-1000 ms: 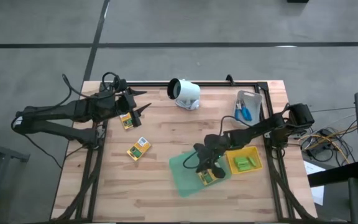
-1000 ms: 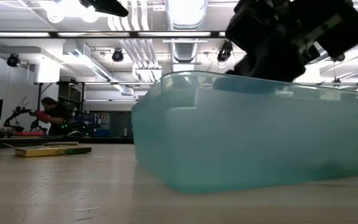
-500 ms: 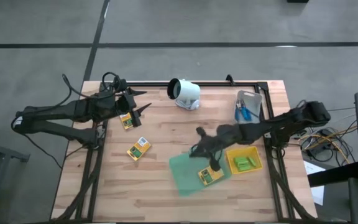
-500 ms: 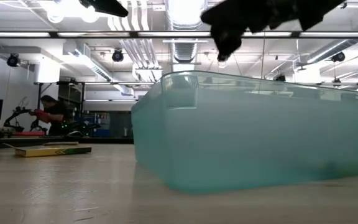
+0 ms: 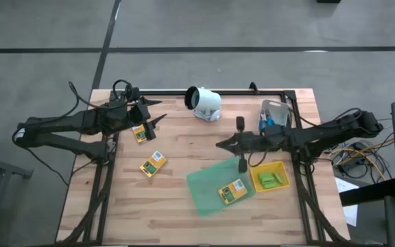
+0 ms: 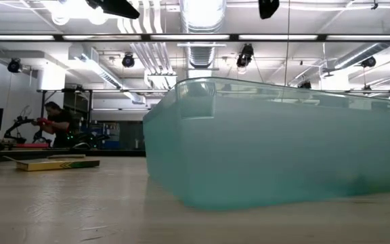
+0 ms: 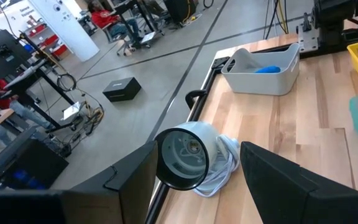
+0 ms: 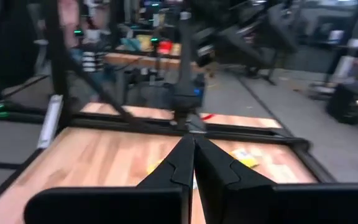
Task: Pick & Place School Supplies
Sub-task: Put the yellow crayon box into the green bin
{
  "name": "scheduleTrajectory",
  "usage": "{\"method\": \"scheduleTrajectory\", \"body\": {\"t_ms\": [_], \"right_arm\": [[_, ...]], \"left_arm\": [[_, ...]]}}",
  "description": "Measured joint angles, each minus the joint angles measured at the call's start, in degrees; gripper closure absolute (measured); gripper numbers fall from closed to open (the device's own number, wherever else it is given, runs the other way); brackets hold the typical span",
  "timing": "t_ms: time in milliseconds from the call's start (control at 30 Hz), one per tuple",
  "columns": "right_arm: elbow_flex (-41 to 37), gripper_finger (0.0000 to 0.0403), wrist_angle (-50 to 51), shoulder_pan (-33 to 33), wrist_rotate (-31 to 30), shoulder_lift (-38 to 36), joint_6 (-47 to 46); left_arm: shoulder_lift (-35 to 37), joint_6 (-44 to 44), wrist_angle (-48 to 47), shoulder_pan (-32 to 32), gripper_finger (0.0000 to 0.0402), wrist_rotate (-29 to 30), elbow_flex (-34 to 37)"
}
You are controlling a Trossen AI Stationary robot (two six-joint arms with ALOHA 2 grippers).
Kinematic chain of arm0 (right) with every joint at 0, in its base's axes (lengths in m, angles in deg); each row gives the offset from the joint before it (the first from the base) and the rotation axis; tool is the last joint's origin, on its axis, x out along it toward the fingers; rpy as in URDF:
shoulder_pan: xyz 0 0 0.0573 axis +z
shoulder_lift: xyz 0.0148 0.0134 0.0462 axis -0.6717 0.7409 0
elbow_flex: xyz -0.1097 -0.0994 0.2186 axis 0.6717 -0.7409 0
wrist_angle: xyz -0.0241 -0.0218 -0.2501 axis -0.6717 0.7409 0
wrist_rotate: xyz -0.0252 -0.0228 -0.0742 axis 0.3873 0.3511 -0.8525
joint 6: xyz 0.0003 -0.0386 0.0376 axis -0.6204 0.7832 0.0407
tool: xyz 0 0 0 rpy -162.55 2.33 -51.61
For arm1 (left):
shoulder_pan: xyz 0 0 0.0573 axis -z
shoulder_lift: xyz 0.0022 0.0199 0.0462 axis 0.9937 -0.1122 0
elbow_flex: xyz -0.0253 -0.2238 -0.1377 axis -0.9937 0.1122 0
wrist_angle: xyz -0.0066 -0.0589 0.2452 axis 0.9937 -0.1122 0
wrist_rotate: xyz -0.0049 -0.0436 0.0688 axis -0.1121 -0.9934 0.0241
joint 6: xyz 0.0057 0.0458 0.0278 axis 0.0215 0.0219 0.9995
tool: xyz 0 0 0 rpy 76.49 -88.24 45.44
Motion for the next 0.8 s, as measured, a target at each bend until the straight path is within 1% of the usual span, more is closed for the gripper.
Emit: {"method": "scheduleTrajectory", "body": {"t_ms": [100, 200, 367, 567, 700, 800], "right_arm": [[-0.02, 0.0387, 2.35, -0.05, -3.66, -1.61, 2.89], [-0.04, 0.0369, 5.03, -0.22, -7.11, -3.40, 6.31], [-0.09, 0.0324, 6.78, -0.28, -11.99, -6.99, 9.79], [-0.09, 0.0266, 6.91, -0.50, -15.18, -10.78, 11.66], [-0.09, 0.0234, 7.20, -0.50, -21.89, -12.07, 9.39], [-0.10, 0.0216, 7.41, -0.48, -29.45, -12.29, 7.47]], "left_arm": [[0.00, 0.00, 0.02, 0.00, 0.0165, 0.00, 0.00], [0.00, 0.00, 0.07, 0.00, 0.0165, 0.00, 0.02], [0.00, 0.00, 0.15, 0.00, 0.0165, 0.00, 0.02], [0.00, 0.00, 0.15, 0.01, 0.0165, -0.01, 0.02], [0.00, 0.00, 0.15, 0.00, 0.0165, 0.00, 0.01], [0.00, 0.00, 0.13, 0.01, 0.0165, -0.01, 0.02]]}}
